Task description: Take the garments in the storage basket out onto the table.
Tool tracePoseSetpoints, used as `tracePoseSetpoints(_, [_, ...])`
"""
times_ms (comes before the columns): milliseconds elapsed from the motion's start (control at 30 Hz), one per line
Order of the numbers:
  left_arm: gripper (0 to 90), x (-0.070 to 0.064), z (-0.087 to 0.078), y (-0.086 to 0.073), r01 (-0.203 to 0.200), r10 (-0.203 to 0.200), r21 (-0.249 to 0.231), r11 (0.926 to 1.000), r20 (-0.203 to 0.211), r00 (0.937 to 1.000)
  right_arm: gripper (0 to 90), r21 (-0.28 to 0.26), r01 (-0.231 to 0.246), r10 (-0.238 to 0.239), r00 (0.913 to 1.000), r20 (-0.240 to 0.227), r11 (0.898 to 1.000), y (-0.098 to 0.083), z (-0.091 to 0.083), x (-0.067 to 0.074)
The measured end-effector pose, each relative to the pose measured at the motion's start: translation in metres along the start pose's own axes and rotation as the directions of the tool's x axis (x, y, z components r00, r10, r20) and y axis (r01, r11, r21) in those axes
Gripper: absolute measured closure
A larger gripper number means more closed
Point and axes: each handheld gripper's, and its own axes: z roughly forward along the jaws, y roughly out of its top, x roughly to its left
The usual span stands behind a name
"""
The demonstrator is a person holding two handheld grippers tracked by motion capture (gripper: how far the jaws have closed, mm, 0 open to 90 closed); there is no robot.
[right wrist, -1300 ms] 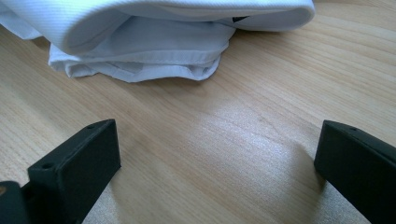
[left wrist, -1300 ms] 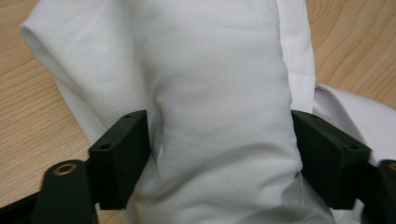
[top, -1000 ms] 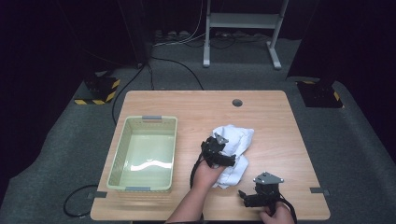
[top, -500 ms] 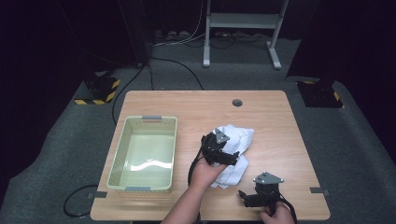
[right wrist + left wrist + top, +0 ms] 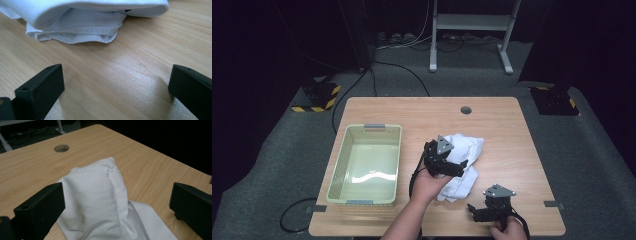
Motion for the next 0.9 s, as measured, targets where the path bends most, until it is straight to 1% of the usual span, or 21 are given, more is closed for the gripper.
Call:
tracePoseSetpoints(100, [0.4, 0.0, -0.005, -0.003, 0.0, 0.0, -0.019, 0.9998, 0.0, 1.0, 0.1, 0.0, 0.0, 0.0, 1.0, 0.0, 1.0, 0.0, 0.0, 0.0])
tracePoseSetpoints(200, [0.4, -0.001, -0.008, -0.006, -0.021, 0.021, -0.022, 0.9995, 0.0, 0.9998, 0.1, 0.0, 0.0, 0.0, 1.0, 0.0, 1.0, 0.0, 0.0, 0.0])
tracePoseSetpoints(367, [0.3, -0.001, -0.016, -0.01, -0.036, 0.037, -0.038, 0.9986, 0.004, 0.9993, 0.1, 0.0, 0.0, 0.0, 1.0, 0.0, 1.0, 0.0, 0.0, 0.0])
tracePoseSetpoints(467, [0.3, -0.002, -0.02, -0.012, -0.045, 0.045, -0.048, 0.9979, -0.002, 0.999, 0.1, 0.0, 0.0, 0.0, 1.0, 0.0, 1.0, 0.0, 0.0, 0.0])
tracePoseSetpoints(533, [0.4, -0.002, -0.023, -0.013, -0.036, 0.036, -0.049, 0.9982, 0.003, 0.9993, 0.1, 0.0, 0.0, 0.0, 1.0, 0.0, 1.0, 0.0, 0.0, 0.0])
tracePoseSetpoints(633, [0.3, 0.0, -0.027, -0.015, -0.015, 0.015, -0.036, 0.9992, 0.006, 0.9999, 0.0, 0.0, 0.0, 0.0, 1.0, 0.0, 1.0, 0.0, 0.0, 0.0])
tracePoseSetpoints(900, [0.3, 0.0, -0.039, -0.019, -0.013, 0.013, -0.044, 0.999, -0.001, 0.9999, 0.1, 0.0, 0.0, 0.0, 1.0, 0.0, 1.0, 0.0, 0.0, 0.0])
